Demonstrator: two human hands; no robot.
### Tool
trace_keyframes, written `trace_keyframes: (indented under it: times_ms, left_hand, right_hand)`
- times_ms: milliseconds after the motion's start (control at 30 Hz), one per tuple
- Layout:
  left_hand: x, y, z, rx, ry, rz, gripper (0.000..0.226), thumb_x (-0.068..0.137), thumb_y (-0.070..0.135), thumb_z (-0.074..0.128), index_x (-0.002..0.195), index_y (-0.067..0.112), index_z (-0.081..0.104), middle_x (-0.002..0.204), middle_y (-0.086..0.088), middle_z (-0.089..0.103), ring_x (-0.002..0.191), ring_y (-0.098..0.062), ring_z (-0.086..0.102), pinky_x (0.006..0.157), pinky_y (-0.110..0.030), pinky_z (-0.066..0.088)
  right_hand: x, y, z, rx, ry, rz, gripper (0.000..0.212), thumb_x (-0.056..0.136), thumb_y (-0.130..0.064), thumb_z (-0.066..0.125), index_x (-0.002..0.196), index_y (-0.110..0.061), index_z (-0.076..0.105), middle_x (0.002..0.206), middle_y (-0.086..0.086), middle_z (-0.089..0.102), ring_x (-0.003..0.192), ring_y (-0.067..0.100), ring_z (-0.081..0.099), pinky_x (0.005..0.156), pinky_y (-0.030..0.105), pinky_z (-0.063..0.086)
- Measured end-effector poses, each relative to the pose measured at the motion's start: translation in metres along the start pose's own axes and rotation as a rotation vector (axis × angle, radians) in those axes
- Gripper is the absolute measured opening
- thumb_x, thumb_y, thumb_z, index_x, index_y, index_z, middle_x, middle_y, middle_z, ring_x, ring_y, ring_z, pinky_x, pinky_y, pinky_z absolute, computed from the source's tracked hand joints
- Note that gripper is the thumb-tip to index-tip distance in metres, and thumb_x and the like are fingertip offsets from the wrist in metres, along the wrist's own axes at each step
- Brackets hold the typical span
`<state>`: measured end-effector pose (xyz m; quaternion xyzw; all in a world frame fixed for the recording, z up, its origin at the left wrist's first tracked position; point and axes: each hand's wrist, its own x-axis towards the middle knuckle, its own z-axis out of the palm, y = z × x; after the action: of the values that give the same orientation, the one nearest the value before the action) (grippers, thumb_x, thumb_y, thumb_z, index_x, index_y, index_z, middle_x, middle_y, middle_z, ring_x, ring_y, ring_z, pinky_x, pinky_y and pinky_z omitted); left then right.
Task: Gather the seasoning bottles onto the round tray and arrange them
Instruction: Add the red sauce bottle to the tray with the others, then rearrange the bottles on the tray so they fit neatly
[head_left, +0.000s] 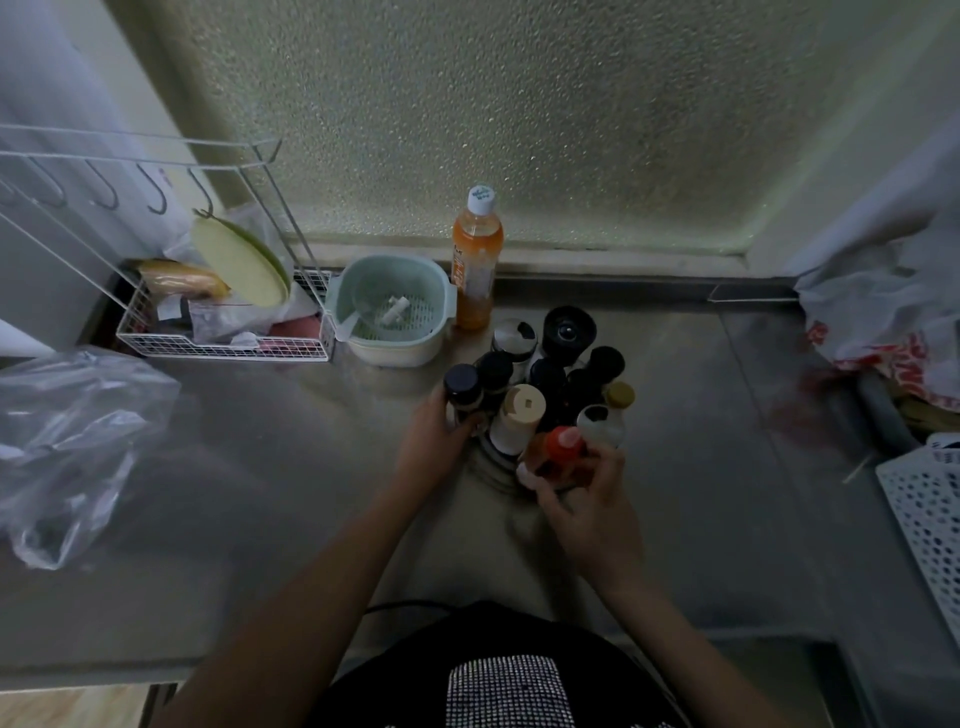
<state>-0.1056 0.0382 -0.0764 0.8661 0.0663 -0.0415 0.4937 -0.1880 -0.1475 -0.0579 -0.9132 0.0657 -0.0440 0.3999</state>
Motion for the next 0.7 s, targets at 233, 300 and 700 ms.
trace_keyframes:
  times_ms: [233,300,700]
  left_hand:
    - [0.005,0.01,0.001,-0.023,-0.083,0.017,0.044,0.082,0.019,0.069,0.122,0.014,0.049,0.119,-0.005,0.062,0.099,-0.003,0.048,0.077,-0.018,0.036]
    - [0.008,0.009,0.002,-0.034,-0.098,0.012,0.041,0.082,0.018,0.068,0.119,0.015,0.051,0.115,-0.004,0.063,0.098,-0.005,0.051,0.071,-0.013,0.035]
    - [0.016,-0.004,0.004,-0.197,0.052,-0.031,0.044,0.077,0.021,0.073,0.115,0.017,0.053,0.109,0.002,0.064,0.101,-0.015,0.059,0.087,-0.034,0.048]
  right_hand:
    - [0.064,-0.031,-0.036,0.059,0.259,-0.143,0.024,0.083,-0.025,0.054,0.099,-0.01,0.045,0.09,0.003,0.045,0.082,0.013,0.042,0.071,0.01,0.034]
    - [0.097,-0.039,-0.038,-0.015,0.192,-0.128,0.031,0.082,-0.009,0.058,0.11,-0.008,0.046,0.104,0.01,0.048,0.096,0.015,0.044,0.083,0.013,0.036]
    - [0.17,-0.077,-0.026,-0.608,-0.402,-0.273,0.053,0.082,-0.033,0.059,0.132,-0.036,0.043,0.151,-0.005,0.033,0.145,0.017,0.016,0.109,0.07,-0.005]
